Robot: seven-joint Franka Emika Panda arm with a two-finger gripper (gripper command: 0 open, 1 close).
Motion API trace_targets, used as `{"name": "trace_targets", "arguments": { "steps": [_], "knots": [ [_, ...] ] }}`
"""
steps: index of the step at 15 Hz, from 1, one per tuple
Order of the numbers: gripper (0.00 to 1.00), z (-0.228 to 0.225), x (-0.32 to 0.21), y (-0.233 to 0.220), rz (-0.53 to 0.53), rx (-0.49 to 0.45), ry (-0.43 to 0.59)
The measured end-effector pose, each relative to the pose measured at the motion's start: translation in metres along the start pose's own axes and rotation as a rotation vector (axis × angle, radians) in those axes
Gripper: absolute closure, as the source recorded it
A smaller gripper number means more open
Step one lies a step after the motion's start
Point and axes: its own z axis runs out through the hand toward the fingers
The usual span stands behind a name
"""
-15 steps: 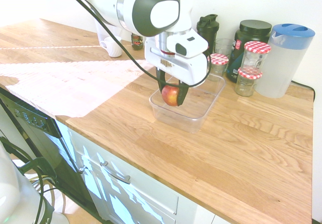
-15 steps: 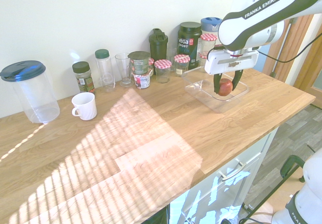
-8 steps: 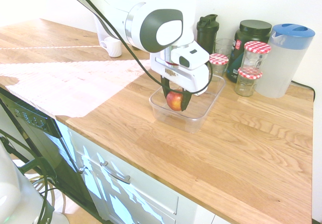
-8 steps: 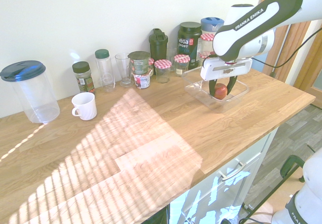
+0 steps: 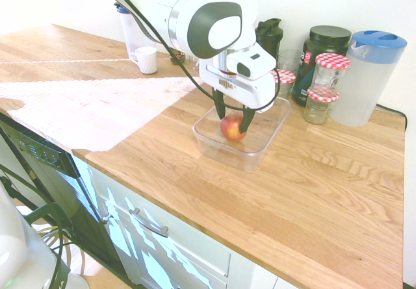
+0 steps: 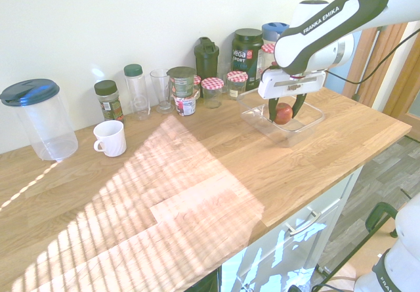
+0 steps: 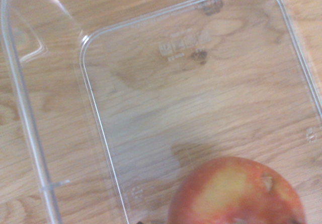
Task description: Put the apple into the container
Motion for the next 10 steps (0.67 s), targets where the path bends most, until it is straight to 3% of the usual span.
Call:
{"name": "trace_targets", "arguments": {
  "steps": [5, 7, 10],
  "knots": [
    [0.0, -0.016, -0.003, -0.016, -0.011, 0.003, 0.001],
    [0.0, -0.057, -0.015, -0.032, -0.055, -0.014, -0.026],
    [0.0, -0.139, -0.086, -0.054, -0.231, -0.037, -0.072]
  ]
}}
